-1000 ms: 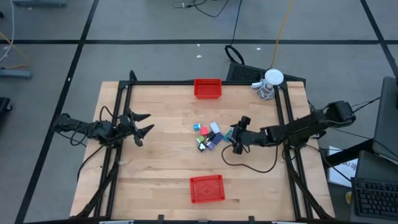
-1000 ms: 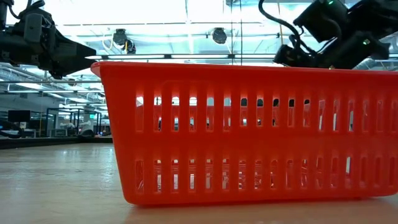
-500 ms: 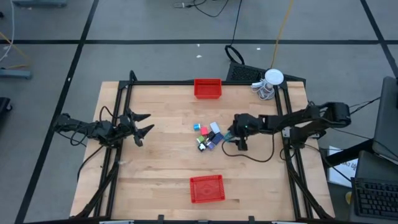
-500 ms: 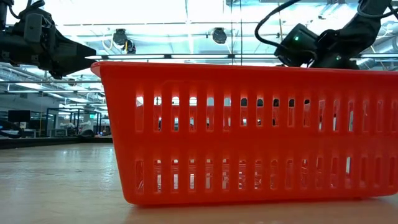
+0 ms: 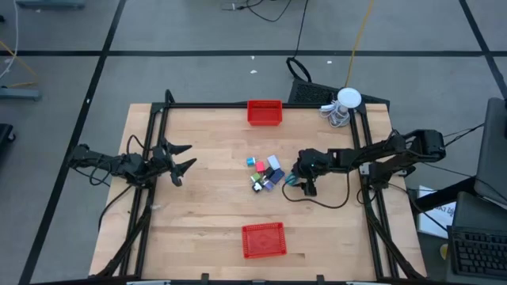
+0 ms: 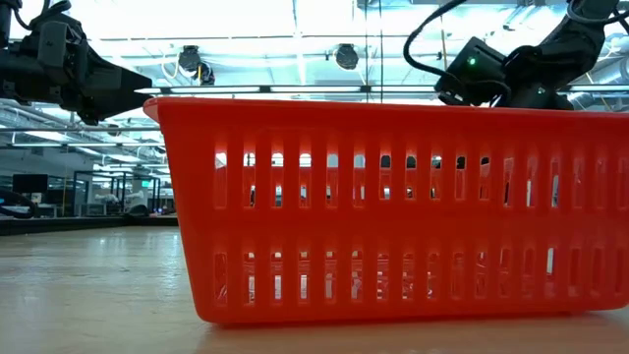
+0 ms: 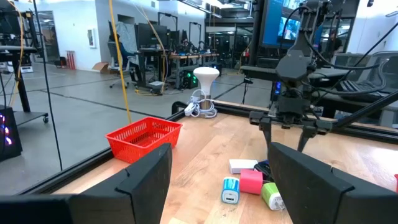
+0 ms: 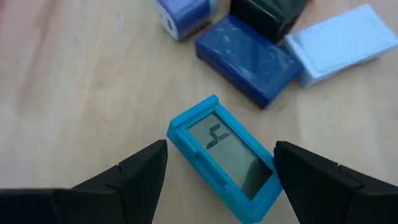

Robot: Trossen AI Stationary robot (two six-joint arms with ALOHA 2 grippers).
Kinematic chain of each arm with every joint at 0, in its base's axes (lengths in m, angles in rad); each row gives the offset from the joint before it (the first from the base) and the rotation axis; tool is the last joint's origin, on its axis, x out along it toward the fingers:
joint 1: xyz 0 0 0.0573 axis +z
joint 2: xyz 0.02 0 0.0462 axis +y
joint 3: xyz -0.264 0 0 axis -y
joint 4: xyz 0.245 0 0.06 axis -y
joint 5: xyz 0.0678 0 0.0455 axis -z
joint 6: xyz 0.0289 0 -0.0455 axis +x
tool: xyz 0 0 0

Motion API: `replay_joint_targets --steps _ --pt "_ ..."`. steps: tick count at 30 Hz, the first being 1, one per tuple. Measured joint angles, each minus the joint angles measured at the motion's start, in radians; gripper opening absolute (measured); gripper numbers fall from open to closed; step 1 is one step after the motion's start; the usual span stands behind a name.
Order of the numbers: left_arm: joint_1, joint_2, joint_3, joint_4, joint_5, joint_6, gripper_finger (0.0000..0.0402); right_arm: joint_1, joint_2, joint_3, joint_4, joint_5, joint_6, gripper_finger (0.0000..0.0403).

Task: Pick & Place Office items
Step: Put the blue timer into the top orange bin

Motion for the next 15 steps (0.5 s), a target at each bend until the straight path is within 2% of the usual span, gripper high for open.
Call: replay_joint_targets --steps 7,11,15 --pt "0.000 0.000 0.000 0.000 0.000 0.000 0.0269 0.063 0.002 -0.003 -0.001 -0.006 0.323 0.0281" --pt "0.000 0.000 0.000 0.000 0.000 0.000 0.0269 0.090 0.003 -0.003 0.026 -0.007 0.349 0.0281" --pt "0.000 0.000 0.000 0.000 0.000 0.000 0.0269 0.101 0.003 -0.003 0.056 0.014 0.296 0.0281"
